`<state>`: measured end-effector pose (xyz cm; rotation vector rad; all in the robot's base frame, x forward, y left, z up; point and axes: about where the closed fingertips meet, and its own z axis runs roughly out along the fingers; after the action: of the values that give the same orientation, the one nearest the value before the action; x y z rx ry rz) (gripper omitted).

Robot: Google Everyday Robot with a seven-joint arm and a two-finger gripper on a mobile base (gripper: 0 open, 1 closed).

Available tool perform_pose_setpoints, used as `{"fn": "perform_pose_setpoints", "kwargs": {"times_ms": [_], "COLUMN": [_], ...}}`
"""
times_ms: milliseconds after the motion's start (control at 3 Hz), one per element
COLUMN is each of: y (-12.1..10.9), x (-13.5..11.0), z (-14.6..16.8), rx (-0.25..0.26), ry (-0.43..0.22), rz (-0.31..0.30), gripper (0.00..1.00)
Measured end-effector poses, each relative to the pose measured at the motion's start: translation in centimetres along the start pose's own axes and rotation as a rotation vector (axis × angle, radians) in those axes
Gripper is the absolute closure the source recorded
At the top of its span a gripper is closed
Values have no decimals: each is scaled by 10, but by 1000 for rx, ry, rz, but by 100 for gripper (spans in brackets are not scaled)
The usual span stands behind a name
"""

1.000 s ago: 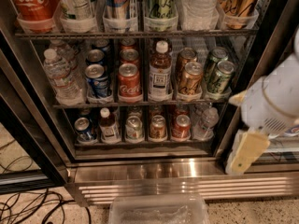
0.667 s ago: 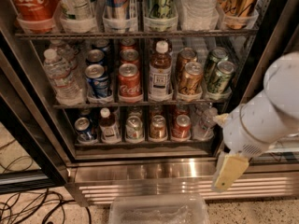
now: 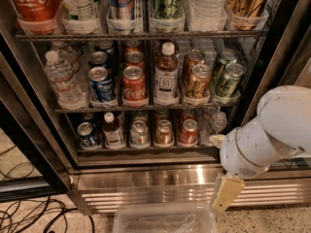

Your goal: Pick orange can from bottom shelf of fridge

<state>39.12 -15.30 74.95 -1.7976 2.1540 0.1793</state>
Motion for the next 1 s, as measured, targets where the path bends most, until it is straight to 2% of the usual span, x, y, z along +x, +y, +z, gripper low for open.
{"fn": "perform_pose_setpoints", "kwargs": {"times_ms": [333,667,1000], "y": [3,6,-2], "x": [0,4,8], "z": [20,69,108], "rx": [17,37,90], "ry": [-52,-132,-232], "rz": [33,100,175], "gripper": [0,0,0]}}
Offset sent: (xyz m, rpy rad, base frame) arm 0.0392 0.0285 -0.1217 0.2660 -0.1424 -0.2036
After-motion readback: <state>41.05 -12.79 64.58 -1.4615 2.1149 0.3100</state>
